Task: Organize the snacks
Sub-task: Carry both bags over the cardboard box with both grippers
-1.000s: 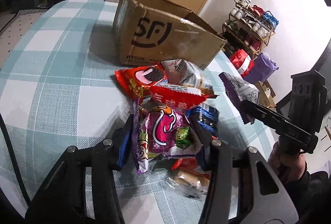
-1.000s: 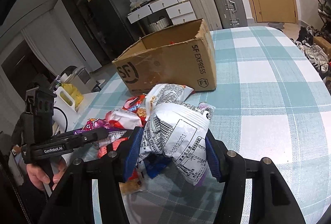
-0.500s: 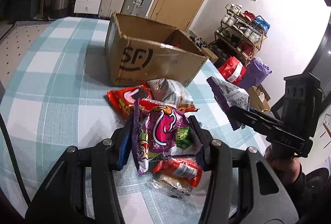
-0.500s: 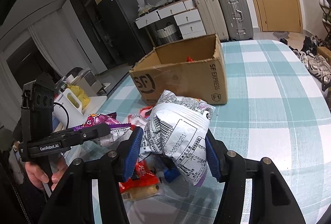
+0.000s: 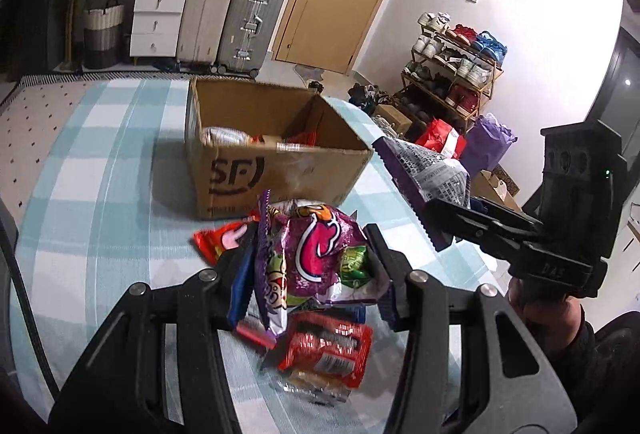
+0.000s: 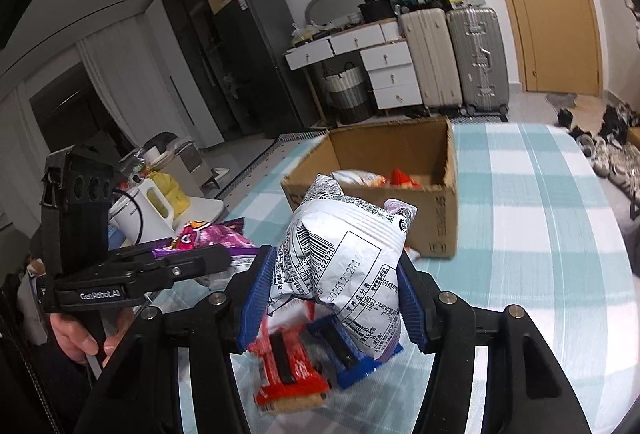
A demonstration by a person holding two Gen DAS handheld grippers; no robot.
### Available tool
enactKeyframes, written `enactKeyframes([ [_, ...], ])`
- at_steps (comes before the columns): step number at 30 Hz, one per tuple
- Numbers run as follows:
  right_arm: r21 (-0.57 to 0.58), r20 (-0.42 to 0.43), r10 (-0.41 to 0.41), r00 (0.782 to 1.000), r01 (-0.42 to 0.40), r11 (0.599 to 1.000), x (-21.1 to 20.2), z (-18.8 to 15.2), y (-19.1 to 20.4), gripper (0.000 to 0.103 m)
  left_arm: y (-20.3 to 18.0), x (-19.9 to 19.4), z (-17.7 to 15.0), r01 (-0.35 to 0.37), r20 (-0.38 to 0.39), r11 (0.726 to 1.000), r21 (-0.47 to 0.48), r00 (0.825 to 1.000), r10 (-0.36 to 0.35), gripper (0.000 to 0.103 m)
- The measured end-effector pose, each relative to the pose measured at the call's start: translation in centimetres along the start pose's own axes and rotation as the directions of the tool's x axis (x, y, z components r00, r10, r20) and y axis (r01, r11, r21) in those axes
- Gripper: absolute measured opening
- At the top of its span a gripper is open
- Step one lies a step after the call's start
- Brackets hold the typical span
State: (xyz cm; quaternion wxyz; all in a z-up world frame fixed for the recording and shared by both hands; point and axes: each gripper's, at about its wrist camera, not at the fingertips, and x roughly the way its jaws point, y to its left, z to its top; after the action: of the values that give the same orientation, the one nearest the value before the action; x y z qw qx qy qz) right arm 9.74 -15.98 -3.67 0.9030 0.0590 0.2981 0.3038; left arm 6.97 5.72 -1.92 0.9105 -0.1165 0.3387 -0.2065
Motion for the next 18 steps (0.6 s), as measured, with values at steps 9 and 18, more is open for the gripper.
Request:
enactKeyframes([
  [9, -0.055, 0.007, 0.012, 1.000, -0.011, 0.998, 0.9, 3.4, 0.7, 0.058, -0.7, 0.2, 4.8, -0.031, 0.029, 0.999, 0.012, 0.999, 0.031, 0.047],
  [18, -0.070, 0.007, 0.017, 1.000, -0.017, 0.997, 2.6, 7.3, -0.3, 0.058, -0.8, 2.2, 10.2, -0.046, 0.040, 0.999, 0.015, 0.998, 0.045, 0.047],
])
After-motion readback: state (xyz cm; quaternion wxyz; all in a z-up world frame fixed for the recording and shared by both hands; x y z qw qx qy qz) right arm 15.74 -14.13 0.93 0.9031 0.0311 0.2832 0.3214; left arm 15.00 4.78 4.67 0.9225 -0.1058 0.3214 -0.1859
